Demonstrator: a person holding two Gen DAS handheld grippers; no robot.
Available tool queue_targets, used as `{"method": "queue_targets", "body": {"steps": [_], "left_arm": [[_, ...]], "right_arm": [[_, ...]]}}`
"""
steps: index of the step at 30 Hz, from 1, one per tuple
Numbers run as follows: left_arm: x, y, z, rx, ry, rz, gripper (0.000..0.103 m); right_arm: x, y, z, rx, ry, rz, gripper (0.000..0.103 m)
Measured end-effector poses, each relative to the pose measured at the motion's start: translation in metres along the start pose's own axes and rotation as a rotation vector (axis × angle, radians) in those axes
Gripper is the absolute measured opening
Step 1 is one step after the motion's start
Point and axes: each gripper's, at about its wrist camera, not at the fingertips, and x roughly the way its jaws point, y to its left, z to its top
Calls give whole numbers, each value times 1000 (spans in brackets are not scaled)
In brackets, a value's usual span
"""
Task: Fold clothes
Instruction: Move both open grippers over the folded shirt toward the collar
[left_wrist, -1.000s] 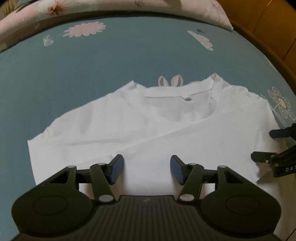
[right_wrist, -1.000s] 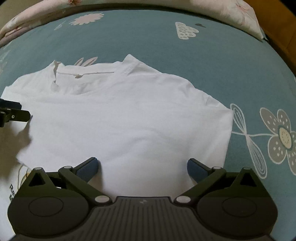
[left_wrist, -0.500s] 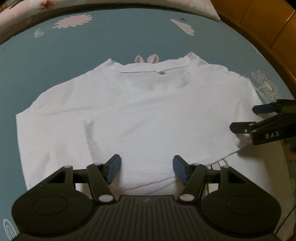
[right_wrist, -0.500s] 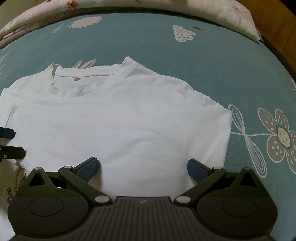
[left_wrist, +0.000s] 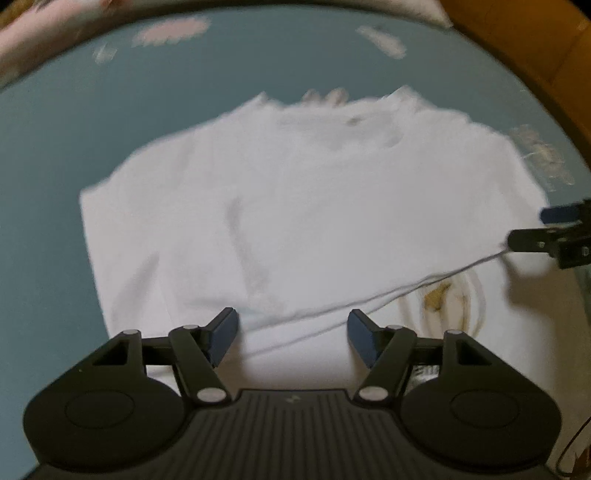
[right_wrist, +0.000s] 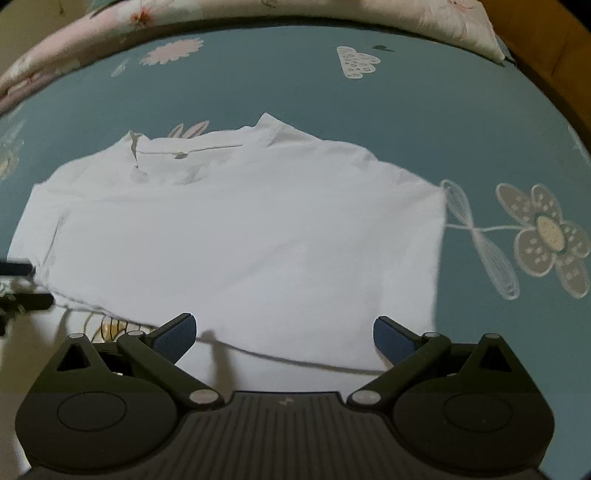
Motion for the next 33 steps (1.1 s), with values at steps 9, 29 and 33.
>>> {"method": "queue_targets", "body": {"steps": [9,29,33], "left_arm": [[-36,19,8,8,-124,-79,67],[54,29,107,-6,-168,-145,69],[59,48,112,-68,-172,-103,69]], "right_arm": [[-18,-32,19,129,-103,-46,103],[68,-10,102,-196,-144,-27,103],[72,-39,108,-100,-128,-1,103]]}}
